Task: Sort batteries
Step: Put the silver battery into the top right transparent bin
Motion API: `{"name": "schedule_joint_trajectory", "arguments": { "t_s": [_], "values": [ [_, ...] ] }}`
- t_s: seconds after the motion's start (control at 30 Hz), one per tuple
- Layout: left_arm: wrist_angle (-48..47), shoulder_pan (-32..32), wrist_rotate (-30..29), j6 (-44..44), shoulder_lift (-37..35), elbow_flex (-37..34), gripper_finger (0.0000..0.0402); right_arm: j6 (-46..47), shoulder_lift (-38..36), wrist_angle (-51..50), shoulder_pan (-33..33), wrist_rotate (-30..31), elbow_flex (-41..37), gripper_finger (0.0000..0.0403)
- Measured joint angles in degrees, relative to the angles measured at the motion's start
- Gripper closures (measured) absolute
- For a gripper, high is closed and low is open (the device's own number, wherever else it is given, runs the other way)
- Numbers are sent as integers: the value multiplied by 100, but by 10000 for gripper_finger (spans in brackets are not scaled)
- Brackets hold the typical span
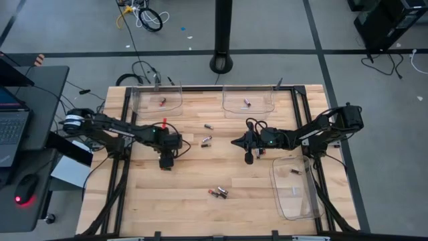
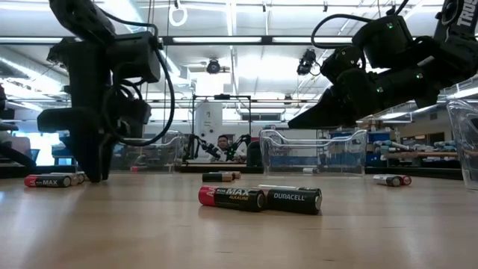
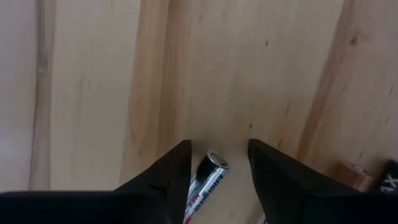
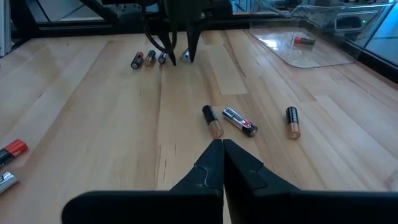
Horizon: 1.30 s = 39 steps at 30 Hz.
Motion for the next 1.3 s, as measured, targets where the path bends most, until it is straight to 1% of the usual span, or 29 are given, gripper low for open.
{"name": "schedule_joint_trajectory", "arguments": {
  "t_s": [0.27,0.43,0.53,0.67,0.77,0.87,0.97,1.13,1.23,1.3],
  "values": [
    [-28,-4,37,206,-7,22,307,0,0,2,0,0,0,394],
    [-257,6,-90,667,32,358,349,0,0,2,0,0,0,394],
    [-326,10,-131,927,13,706,366,-1,0,2,0,0,0,394],
    [-946,5,-120,1084,18,1073,372,-2,0,2,0,0,0,394],
    [-1513,7,-216,1344,11,1204,367,-2,0,2,0,0,0,394],
    [-1731,64,-449,1496,13,1228,348,-2,0,2,0,0,0,394],
    [-1730,305,-447,1611,11,1160,317,-46,0,2,0,0,0,394],
    [-1661,890,-258,2127,11,1031,265,-66,0,2,1,0,0,394],
    [-1511,1223,-234,2418,15,999,246,-82,0,2,0,0,0,394],
    [-1350,1392,-118,2622,61,999,241,-111,0,6,0,0,0,394]
  ]
}}
